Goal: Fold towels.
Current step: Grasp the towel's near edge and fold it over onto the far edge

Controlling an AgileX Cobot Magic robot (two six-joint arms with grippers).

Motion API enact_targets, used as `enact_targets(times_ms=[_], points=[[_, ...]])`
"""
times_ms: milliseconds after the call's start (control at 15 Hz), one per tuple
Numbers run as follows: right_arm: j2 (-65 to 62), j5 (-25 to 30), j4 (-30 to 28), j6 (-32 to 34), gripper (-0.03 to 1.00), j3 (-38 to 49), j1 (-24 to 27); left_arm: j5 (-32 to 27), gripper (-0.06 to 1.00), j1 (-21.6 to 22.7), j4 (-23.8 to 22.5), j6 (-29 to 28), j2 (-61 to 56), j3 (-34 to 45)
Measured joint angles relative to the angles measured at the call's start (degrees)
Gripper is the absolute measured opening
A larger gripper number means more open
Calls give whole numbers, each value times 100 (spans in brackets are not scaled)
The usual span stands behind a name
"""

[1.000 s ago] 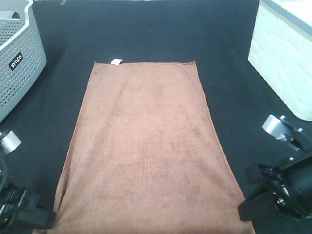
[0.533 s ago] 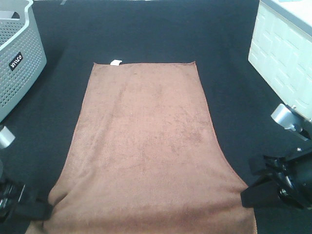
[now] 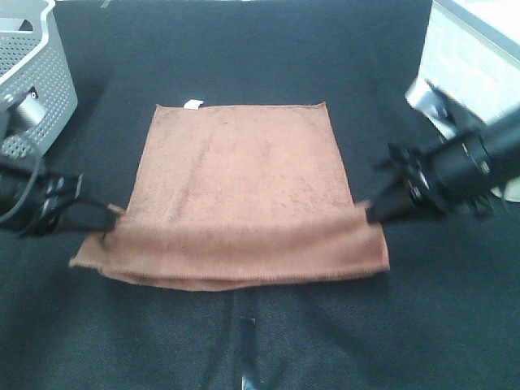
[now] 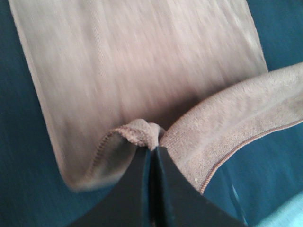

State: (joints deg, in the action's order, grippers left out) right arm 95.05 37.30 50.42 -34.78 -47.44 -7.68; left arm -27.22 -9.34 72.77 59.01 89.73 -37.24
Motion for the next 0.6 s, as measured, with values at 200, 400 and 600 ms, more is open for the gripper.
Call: enact_targets(times_ms=[200,400,600], points=[[945,160,-166,309,0,-1713,0,195,0,0,-11,0,991,-1163],[1851,470,-762,819,0,-3283,0,252,0,0,-46,0,1799,-2343],[2785,796,-1593,1444,0,-4933,0,435,0,0,-149,0,2515,-3535]])
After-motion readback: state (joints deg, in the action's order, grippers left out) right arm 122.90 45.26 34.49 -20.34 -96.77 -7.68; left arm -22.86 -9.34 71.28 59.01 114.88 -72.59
